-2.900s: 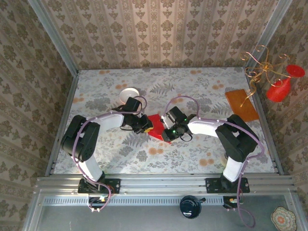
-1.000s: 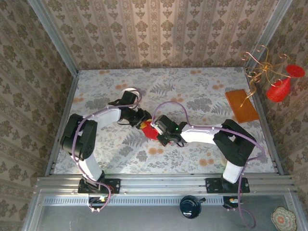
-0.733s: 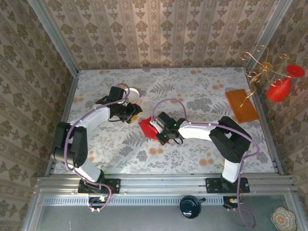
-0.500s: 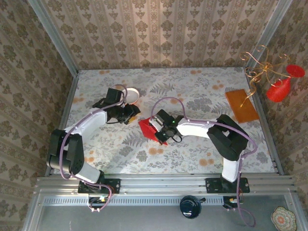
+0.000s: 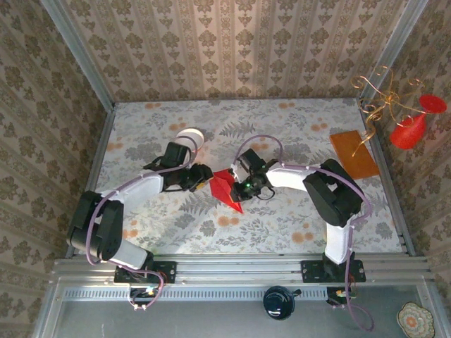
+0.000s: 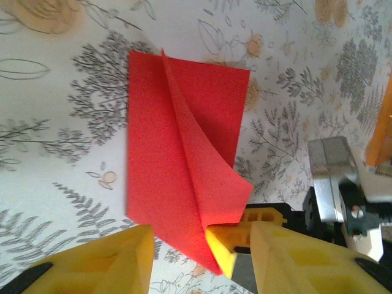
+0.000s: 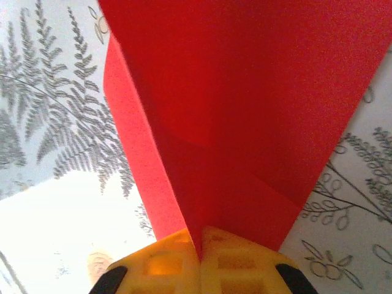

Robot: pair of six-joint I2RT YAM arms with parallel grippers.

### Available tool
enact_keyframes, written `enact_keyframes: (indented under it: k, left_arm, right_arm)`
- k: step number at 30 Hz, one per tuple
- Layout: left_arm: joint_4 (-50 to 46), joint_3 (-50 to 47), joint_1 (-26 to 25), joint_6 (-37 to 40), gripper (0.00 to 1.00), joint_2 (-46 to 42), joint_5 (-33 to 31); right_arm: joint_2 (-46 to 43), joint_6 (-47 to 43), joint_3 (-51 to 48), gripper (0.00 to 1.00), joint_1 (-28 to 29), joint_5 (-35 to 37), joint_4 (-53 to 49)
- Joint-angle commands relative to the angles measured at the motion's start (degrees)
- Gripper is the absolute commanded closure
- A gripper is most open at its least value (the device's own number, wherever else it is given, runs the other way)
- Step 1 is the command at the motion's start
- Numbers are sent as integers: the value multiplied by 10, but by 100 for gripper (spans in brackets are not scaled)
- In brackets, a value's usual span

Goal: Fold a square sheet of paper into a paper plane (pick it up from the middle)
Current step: Fourth fold the wing at the center of the table.

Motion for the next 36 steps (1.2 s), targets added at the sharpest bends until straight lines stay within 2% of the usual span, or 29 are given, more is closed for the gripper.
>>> enact_keyframes:
  k: [1, 7, 20, 32, 36]
  left_arm:
    - [57, -6, -24, -3, 54, 20, 17]
    - [90, 1, -48, -2, 54, 74, 30]
    - [100, 15, -61, 7, 56, 124, 40]
    - [59, 40, -63, 21, 53, 148, 27]
    - [0, 60, -66, 29, 53, 159, 3]
  right_arm:
    - [16, 52, -1, 95, -12, -80, 39]
    - [23, 96, -35, 95, -35, -121, 103]
    - [30, 131, -67, 95, -56, -138, 153]
    - [31, 142, -82, 94, -63, -146, 167]
    - [26, 142, -86, 92, -64, -142, 169]
